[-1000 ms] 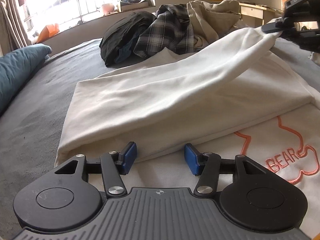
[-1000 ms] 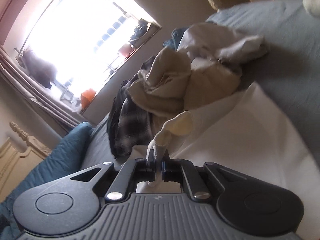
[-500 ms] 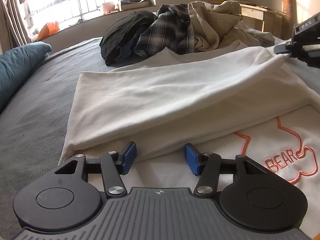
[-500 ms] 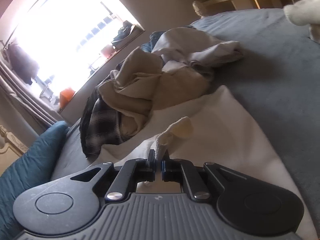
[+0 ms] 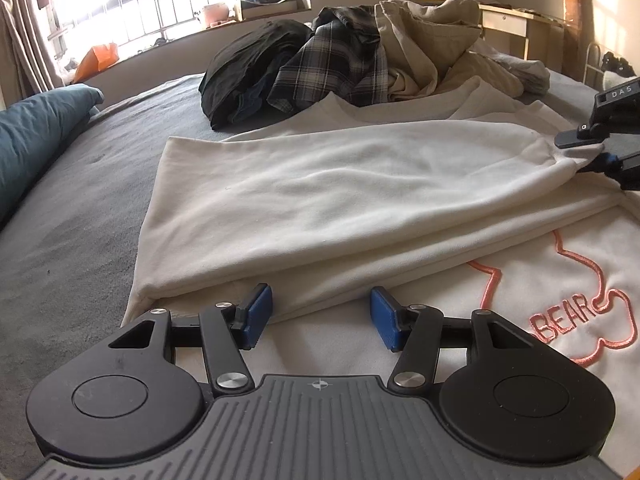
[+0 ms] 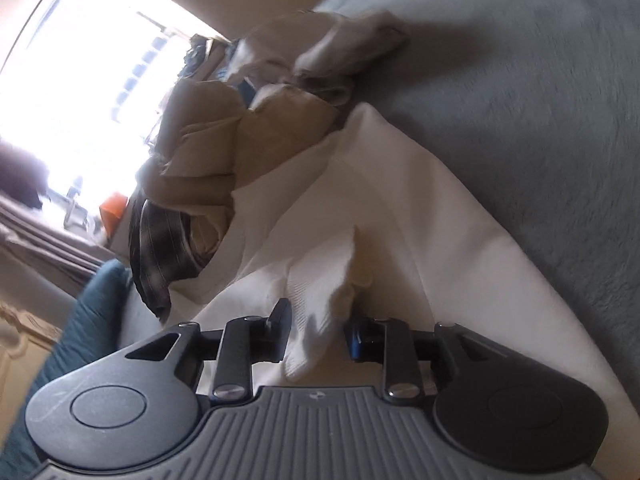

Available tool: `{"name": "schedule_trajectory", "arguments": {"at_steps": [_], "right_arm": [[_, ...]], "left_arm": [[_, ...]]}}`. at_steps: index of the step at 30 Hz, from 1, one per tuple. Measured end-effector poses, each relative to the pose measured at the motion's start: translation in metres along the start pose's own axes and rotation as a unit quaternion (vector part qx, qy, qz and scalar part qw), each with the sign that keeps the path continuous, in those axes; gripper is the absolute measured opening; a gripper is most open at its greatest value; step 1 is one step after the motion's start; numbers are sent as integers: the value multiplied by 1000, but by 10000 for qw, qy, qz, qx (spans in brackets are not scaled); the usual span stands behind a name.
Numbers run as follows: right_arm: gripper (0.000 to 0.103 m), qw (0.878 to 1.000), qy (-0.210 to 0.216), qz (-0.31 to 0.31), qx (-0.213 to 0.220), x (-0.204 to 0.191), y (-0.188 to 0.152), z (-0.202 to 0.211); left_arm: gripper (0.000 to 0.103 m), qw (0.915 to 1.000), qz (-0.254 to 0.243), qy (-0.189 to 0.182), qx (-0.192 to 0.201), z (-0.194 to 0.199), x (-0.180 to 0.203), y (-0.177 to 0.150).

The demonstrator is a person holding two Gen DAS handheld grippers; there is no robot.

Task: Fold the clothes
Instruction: 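Open the right tool to release the cuff on the folded sweatshirt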

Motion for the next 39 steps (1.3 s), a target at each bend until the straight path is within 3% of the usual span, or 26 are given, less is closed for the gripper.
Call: {"name": "schedule_trajectory", "arguments": {"at_steps": [1, 2, 7, 13, 18, 26, 33, 36, 39], "right_arm": [[9, 10000, 5, -9, 31, 1, 2, 0], [6, 10000, 41, 21, 85, -1, 5, 1], [5, 9946, 248, 787, 628, -27, 22, 21], [6, 9940, -307, 984, 351, 0, 16, 2], [5, 9915, -208, 1131, 604, -9, 24, 11], [8, 9908, -483, 1231, 304, 11, 20, 7], [9, 9901, -668, 1160, 424, 16, 30, 27], [10, 9855, -803, 1316, 704, 11, 36, 42], [10, 9830, -639, 1619, 585, -7, 30, 45]], "left_arm": [[55, 10000, -11, 8, -6, 0, 0, 0], [55, 10000, -19, 9, -10, 0, 0, 0], [55, 10000, -53, 19, -36, 1, 0, 0], [55, 9999, -68, 20, -89, 1, 1, 0], [55, 9999, -39, 10, -111, 3, 1, -1], [55, 10000, -38, -3, -84, 2, 2, -1], [55, 9999, -58, -46, -74, 8, -1, -3], [55, 9999, 4, 19, 156, 24, -9, 0], [55, 9991, 108, 61, 396, 39, -18, 10]]}}
Point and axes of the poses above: each gripper's, at about its wrist camera, not at the fingertips, and z roughly against the way its jaws point, x to its right, y to its top, the point moved 8 cm from there along -z, roughly the way its jaws point, and after that the axes turned 2 degrees about -z, right-handed, at the moved point
